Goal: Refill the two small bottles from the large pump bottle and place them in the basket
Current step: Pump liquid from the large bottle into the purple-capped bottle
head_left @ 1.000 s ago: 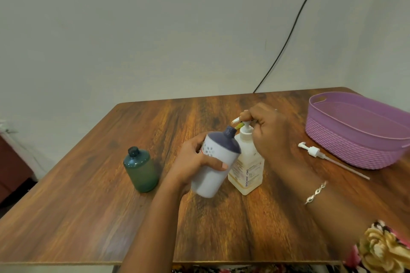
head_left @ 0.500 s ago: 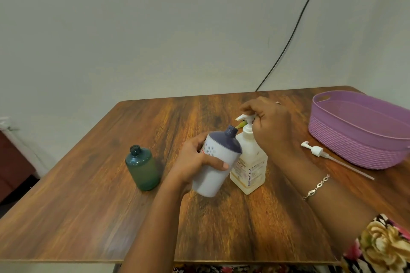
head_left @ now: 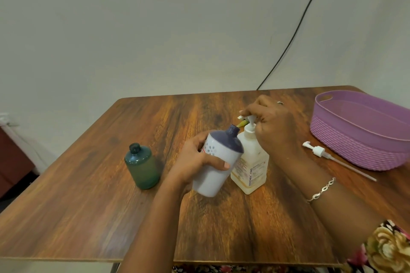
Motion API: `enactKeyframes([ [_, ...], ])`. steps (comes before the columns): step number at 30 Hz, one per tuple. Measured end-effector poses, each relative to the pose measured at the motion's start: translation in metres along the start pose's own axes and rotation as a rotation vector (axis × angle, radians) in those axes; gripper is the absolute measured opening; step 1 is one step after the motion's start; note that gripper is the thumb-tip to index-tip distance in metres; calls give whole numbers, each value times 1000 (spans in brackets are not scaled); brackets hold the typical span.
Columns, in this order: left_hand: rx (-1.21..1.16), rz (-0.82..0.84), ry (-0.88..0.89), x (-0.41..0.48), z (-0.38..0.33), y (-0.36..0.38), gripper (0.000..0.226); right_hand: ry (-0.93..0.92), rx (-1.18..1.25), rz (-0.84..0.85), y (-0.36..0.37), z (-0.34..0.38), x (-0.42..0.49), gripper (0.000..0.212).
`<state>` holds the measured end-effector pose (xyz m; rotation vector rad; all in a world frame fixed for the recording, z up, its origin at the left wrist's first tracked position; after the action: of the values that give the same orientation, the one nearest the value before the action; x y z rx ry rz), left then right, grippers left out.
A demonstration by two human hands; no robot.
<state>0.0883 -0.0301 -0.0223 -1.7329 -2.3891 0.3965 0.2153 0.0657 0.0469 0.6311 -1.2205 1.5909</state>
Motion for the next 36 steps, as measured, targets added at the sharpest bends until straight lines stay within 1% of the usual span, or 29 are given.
enactKeyframes([
  [3, -5, 6, -3, 1, 0, 0, 67, -18, 4, -66, 3, 2, -11, 15],
  [6, -9, 3, -5, 1, -1, 0, 67, -16, 27, -86, 5, -1, -17, 15],
  [14, -7, -2, 3, -2, -1, 3, 68, 21, 51, -47, -1, -2, -10, 23],
  [17, -26, -3, -1, 0, -2, 2, 63, 0, 36, -88, 2, 2, -15, 20],
  [21, -44, -5, -4, 0, -4, 4, 62, -19, 42, -96, 3, 1, -18, 19],
  [24, -20, -8, 0, -1, -5, 4, 64, 10, 71, -95, 0, 2, -17, 23],
  [27, -8, -12, 3, 0, -5, 3, 66, 23, 74, -97, -2, 2, -9, 23],
  [32, -17, -24, 2, 3, -3, 0, 61, 36, 57, -135, 4, 2, -19, 21],
  [36, -18, -23, 1, 1, -3, 2, 58, 41, 65, -114, 4, 0, -22, 22],
])
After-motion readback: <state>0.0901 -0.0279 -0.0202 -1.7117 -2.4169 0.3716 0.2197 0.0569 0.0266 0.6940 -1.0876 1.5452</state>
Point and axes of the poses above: each hand's wrist, its own x-axis towards the middle knuckle, its own y-axis out of the palm, z = x × y, the point moved 6 cm from there along x, towards the middle knuckle, and after that the axes turned 10 degrees about x, right-handed, at the moved point
